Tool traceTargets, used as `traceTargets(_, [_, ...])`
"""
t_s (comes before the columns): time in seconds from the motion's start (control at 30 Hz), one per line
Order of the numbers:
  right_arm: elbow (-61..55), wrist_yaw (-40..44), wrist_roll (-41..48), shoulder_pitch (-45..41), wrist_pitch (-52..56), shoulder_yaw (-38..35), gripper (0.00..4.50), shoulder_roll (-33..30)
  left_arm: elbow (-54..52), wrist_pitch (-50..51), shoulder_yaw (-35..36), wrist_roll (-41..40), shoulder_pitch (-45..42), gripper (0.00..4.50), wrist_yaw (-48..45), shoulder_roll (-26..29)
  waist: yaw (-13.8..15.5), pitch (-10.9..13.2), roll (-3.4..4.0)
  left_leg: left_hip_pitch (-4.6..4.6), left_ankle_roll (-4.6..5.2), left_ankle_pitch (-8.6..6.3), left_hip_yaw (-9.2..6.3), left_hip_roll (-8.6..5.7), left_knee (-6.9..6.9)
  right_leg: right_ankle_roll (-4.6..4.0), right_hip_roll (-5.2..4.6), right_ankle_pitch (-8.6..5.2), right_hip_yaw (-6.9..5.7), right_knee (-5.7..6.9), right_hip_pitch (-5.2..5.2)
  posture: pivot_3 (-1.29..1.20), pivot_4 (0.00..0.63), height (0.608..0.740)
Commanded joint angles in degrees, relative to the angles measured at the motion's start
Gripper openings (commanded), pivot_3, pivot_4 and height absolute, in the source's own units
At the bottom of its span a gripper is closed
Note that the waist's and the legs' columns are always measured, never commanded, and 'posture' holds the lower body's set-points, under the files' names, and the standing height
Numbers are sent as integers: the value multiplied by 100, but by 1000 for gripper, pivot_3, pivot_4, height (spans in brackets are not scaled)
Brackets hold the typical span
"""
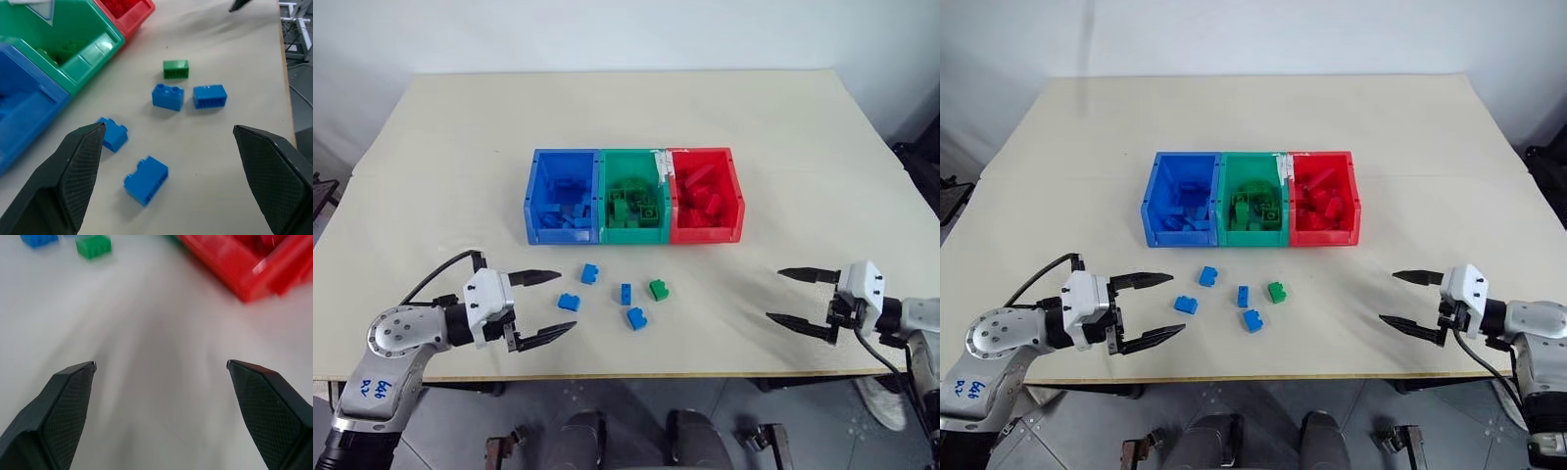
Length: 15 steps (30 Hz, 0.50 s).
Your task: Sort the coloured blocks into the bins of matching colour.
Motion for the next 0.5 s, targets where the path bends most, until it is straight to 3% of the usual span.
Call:
traceTargets(0.03, [-551, 58, -79, -424, 618, 546, 4500, 165, 146, -223, 354, -131, 205, 4388, -92, 4, -2, 0, 1, 0, -1, 0, -1, 0, 0, 0, 0, 0, 0, 0, 0, 0, 150, 740])
traceTargets(0.23, [-518, -119, -648, -1699, 1560, 1619, 4500, 772, 348, -390, 703, -86, 672, 4388, -213, 69, -3, 1, 1, -4, 0, 0, -7, -4, 0, -2, -4, 0, 1, -4, -6, 0, 150, 740])
traceTargets(0.5, [97, 272, -1148, -2333, 1366, 2454, 4500, 1506, 318, -468, 967, -107, 1148, 4388, -152, -30, 78, 1, 1, -10, -3, -5, -22, -8, -5, -7, -4, 0, -5, 0, -11, 0, 150, 740])
